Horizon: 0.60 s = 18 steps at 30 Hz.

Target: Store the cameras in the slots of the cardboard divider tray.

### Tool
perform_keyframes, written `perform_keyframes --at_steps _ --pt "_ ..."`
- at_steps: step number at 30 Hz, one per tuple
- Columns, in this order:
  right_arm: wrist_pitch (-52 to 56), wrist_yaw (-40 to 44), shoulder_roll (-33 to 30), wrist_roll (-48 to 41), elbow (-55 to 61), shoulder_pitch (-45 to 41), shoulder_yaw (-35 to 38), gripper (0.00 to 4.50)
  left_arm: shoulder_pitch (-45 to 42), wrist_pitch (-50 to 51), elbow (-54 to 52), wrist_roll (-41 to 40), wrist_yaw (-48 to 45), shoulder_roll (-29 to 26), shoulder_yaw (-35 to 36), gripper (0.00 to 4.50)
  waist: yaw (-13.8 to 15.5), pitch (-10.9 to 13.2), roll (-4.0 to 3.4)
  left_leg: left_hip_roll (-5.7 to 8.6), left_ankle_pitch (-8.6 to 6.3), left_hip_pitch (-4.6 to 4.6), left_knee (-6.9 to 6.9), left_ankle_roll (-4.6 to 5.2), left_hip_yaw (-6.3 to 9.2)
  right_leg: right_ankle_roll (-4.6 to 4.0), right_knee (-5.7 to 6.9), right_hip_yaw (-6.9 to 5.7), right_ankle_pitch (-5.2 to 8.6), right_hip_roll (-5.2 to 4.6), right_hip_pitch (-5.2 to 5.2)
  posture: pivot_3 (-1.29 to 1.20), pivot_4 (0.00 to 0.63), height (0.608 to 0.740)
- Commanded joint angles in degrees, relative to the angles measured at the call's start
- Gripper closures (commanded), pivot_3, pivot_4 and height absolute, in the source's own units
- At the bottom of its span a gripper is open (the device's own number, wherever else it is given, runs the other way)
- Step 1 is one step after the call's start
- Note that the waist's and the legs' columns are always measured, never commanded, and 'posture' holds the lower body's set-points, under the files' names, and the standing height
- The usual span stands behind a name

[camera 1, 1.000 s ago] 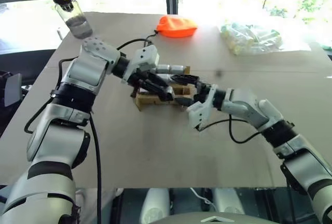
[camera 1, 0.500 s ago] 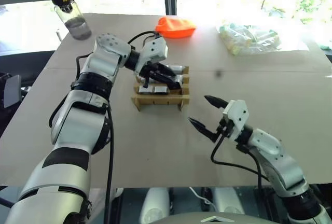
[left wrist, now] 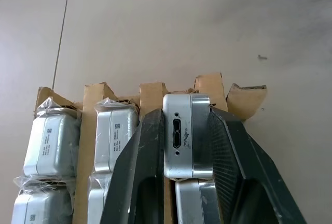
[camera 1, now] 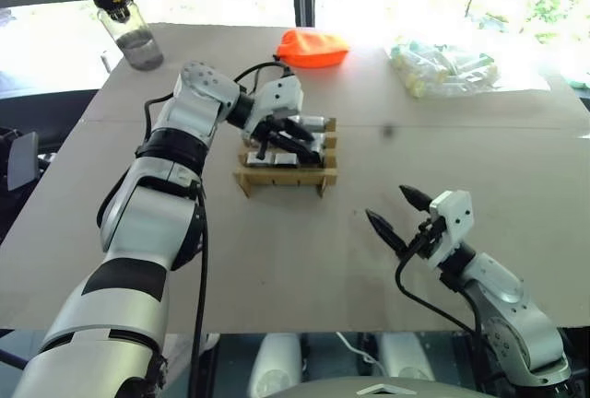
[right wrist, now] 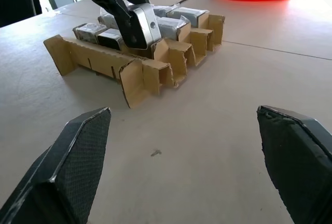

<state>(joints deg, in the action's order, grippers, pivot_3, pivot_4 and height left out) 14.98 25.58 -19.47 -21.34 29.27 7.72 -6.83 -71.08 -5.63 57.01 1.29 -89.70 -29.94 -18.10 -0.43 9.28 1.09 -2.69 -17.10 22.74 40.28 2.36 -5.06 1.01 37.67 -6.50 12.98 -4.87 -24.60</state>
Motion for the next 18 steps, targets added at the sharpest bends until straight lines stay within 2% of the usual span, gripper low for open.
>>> perform_keyframes --at_steps 1,8,18 --pt "-1.9 1.1 0.1 0.0 2.4 0.0 0.2 0.04 -1.1 -1.1 0.0 0.6 0.0 -0.1 1.3 3.84 0.0 0.0 0.0 0.0 0.0 0.0 0.0 0.0 0.0 0.0 -0.01 0.0 0.0 0.0 0.0 0.0 0.15 0.726" --pt "-2.4 1.9 0.5 0.1 2.2 0.0 0.5 0.04 -0.9 -2.0 0.6 1.3 0.5 0.6 1.6 3.84 0.0 0.0 0.0 0.01 -0.01 -0.01 0.01 0.02 0.03 0.0 0.03 -0.01 0.0 -0.01 0.0 0.0 0.15 0.726" --pt "-7.7 9.8 -3.3 1.0 1.7 0.7 -0.9 0.04 -0.3 -3.5 0.8 2.4 0.4 0.8 1.3 3.84 0.0 0.0 0.0 0.01 -0.02 0.0 0.0 0.03 0.04 0.0 0.01 -0.02 0.0 -0.01 0.0 0.0 0.15 0.726"
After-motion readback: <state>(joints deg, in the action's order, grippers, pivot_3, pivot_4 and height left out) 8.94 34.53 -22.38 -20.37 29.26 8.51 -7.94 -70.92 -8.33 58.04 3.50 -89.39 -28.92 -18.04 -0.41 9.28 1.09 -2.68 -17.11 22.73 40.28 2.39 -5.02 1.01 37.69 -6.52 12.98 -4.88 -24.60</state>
